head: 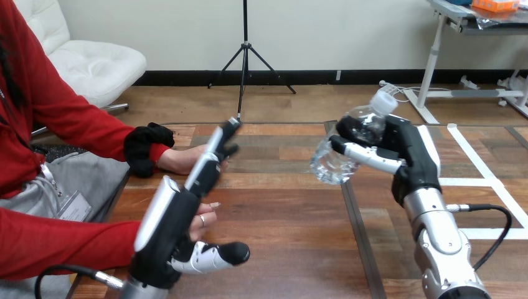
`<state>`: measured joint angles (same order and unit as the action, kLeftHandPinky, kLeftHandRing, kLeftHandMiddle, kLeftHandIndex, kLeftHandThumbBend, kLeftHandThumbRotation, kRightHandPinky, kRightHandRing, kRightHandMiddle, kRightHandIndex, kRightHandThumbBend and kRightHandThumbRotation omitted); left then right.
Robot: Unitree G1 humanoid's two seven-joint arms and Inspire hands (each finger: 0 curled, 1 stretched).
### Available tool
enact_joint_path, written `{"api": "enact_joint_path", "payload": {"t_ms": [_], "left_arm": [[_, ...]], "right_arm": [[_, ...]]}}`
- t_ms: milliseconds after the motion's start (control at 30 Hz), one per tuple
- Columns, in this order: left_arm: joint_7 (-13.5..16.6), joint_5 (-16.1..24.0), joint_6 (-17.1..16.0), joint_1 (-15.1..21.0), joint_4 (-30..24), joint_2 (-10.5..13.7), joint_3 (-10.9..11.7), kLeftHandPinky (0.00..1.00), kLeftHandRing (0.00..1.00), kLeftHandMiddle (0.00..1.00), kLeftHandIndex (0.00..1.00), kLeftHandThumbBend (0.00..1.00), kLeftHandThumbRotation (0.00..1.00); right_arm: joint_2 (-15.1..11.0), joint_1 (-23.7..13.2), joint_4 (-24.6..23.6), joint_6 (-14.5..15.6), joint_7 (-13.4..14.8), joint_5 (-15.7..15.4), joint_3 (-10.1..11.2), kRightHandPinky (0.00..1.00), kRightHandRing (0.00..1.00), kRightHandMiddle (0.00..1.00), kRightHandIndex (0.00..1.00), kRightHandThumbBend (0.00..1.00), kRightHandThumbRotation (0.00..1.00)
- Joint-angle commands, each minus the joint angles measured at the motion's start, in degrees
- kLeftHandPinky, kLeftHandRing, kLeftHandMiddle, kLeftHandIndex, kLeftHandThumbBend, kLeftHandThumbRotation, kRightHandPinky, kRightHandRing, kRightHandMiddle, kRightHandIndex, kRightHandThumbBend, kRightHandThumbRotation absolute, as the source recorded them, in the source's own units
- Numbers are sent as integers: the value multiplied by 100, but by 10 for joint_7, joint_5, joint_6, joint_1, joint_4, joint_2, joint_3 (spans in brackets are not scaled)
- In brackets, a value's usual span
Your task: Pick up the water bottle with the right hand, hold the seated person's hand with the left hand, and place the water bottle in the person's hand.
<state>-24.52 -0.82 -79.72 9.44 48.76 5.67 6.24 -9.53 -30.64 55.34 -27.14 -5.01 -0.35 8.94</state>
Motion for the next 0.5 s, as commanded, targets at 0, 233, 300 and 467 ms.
{"api": "enact_joint_path", "payload": {"t_ms": [0, 233, 300, 467], "left_arm": [[37, 27, -17, 21, -38, 7, 23, 97, 100, 100, 100, 100, 73], [69, 66, -14, 21, -68, 28, 40, 99, 100, 100, 100, 100, 68], [83, 98, -5, 16, -91, 34, 60, 99, 100, 100, 100, 100, 66], [116, 184, 36, 3, -159, 57, 105, 100, 100, 100, 100, 100, 62]], "right_arm": [[-5, -5, -49, -25, -2, -2, -10, 29, 35, 44, 42, 76, 0], [-3, 4, -66, -24, 2, -6, -17, 28, 34, 43, 42, 77, 0], [-3, 7, -74, -22, 3, -8, -20, 28, 33, 43, 42, 77, 0], [-3, 13, -87, -15, 5, -12, -26, 27, 33, 43, 42, 77, 0]]}}
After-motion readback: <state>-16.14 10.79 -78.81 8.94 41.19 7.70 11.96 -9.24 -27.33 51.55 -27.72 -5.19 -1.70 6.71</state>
